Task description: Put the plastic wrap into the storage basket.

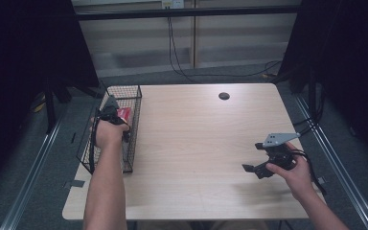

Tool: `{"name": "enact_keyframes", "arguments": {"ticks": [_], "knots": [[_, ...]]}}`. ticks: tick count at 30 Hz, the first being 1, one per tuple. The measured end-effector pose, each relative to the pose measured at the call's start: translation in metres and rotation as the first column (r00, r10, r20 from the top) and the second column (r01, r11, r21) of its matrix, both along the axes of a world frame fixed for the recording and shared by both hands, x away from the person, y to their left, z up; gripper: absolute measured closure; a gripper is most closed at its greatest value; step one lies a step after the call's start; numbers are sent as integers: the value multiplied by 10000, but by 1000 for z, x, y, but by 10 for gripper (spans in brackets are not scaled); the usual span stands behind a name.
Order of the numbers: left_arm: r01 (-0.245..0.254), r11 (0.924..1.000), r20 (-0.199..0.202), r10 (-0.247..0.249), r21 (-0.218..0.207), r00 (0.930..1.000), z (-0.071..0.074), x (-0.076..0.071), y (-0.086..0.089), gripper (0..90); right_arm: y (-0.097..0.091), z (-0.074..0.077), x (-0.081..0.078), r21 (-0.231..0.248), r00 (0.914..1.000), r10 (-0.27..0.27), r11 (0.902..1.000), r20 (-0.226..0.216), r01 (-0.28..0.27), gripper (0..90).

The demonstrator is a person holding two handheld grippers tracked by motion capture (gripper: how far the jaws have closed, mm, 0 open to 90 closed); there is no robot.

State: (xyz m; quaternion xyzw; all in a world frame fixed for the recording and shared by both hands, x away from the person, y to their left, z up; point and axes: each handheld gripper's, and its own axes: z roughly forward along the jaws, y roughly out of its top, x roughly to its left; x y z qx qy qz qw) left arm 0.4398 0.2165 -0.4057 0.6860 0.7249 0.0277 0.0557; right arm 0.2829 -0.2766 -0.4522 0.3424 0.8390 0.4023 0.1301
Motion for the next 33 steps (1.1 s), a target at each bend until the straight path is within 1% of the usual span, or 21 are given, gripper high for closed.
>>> {"name": "enact_keyframes", "arguments": {"ticks": [2,3,5,6,11,12,15,16,18,19,20,21,22,23,24,26,27,29,30,32,33], "knots": [[95,9999,-13,-95,-55,10000,1,-1,1,400,0,0,0,25,10000,-4,10000,14,4,21],[34,10000,89,-34,-71,10000,1,-1,1,399,0,0,1,31,10000,-10,10000,22,10,21],[181,9996,182,-177,-200,9997,2,-3,3,388,-1,1,1,71,10000,-3,10000,27,3,21],[186,9997,272,-181,-172,9995,2,-3,3,374,-1,2,2,110,10000,-33,9999,37,32,21],[313,9991,661,-293,-300,9974,13,-7,5,311,3,3,5,75,10000,34,10000,82,-35,21],[448,9983,586,-426,-376,9974,16,-7,5,307,4,3,5,82,10000,42,10000,56,-43,21],[473,9970,929,-416,-609,9948,23,-11,6,263,4,3,3,0,9999,75,10000,129,-75,21],[550,9970,1059,-489,-553,9932,26,-12,6,262,4,4,2,6,9999,81,10000,127,-81,21],[610,9960,1252,-525,-646,9907,32,-15,5,249,4,5,1,21,9999,72,10000,143,-72,21],[704,9952,1278,-613,-683,9899,33,-16,5,244,3,5,1,35,9999,64,10000,147,-65,21],[873,9944,1381,-784,-594,9873,37,-17,4,240,3,5,1,22,9999,45,10000,156,-45,21],[1074,9923,1487,-972,-617,9841,40,-18,5,236,3,5,1,14,9999,49,10000,129,-49,21],[1067,9912,1536,-939,-779,9837,42,-19,3,236,3,5,1,-3,9999,44,10000,130,-44,21],[1239,9891,1639,-1097,-795,9804,43,-19,3,235,3,5,1,-4,9999,40,10000,131,-39,21],[1261,9881,1712,-1097,-883,9791,45,-20,2,234,3,5,1,-2,9999,42,10000,132,-42,21],[1529,9825,1842,-1317,-1059,9740,49,-22,-1,226,3,4,1,-6,9999,48,10000,130,-48,21],[1774,9781,1878,-1550,-1089,9699,51,-22,-1,226,3,4,1,-29,9999,74,10000,122,-73,21],[1953,9719,1950,-1678,-1314,9663,54,-25,-3,226,4,3,1,-39,9999,93,9999,105,-92,21],[1995,9694,2116,-1669,-1433,9630,55,-26,-4,226,4,4,1,-78,9999,75,9999,96,-74,21],[2301,9608,2271,-1921,-1547,9547,58,-28,-5,224,5,3,1,-42,9999,88,10000,106,-88,21],[2279,9590,2392,-1845,-1685,9533,59,-29,-7,224,5,4,1,-45,9999,84,10000,93,-83,21]]}}
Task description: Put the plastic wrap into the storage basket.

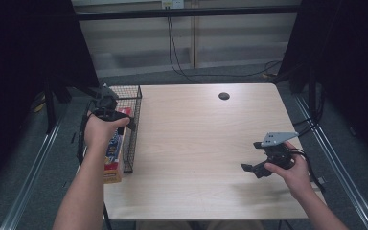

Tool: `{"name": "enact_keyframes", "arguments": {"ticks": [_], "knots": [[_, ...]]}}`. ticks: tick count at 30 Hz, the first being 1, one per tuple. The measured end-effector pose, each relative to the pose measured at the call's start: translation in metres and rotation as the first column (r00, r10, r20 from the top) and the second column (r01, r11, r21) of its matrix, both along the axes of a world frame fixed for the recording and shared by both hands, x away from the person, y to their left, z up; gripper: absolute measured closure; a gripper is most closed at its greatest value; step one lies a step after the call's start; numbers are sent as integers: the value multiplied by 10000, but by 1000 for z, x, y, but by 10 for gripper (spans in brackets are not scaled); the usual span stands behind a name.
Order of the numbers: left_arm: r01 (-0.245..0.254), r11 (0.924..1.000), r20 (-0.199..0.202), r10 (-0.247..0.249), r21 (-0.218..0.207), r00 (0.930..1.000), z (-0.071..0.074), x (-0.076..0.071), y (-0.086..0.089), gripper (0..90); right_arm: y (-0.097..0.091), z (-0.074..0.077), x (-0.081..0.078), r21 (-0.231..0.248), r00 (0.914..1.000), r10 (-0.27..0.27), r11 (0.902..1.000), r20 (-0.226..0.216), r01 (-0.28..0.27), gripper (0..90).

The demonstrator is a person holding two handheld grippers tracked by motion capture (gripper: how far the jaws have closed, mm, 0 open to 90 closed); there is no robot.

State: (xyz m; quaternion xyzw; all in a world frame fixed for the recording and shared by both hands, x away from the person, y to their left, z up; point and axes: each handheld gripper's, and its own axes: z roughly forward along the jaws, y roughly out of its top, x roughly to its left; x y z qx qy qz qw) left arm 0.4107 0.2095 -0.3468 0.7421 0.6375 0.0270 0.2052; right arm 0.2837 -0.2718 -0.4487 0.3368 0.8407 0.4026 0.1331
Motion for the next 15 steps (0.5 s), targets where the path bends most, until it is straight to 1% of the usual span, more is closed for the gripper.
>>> {"name": "enact_keyframes", "arguments": {"ticks": [2,3,5,8,9,11,13,15], "knots": [[391,9992,45,-391,-17,9992,2,-2,-3,219,0,0,0,-1,10000,16,10000,-7,-16,21],[560,9984,149,-561,108,9983,2,-3,-5,215,1,0,0,-2,10000,-3,10000,-41,3,21],[776,9970,215,-775,-34,9968,3,-5,-8,212,1,-1,0,-4,10000,44,10000,-30,-44,21],[1287,9917,349,-1285,-18,9911,2,-9,-15,208,1,0,0,-19,10000,42,10000,-39,-42,21],[1446,9894,383,-1442,-91,9888,2,-10,-18,206,1,-1,0,-41,10000,68,10000,-47,-68,21],[1614,9867,519,-1604,-166,9857,2,-12,-24,196,1,-1,0,-51,10000,59,10000,-43,-60,21],[1854,9825,676,-1839,-164,9806,3,-14,-30,190,1,-1,0,-91,10000,49,9999,-23,-49,21],[2084,9780,690,-2072,-107,9759,4,-15,-34,183,1,-2,0,-92,10000,72,9999,-17,-72,21]]}}
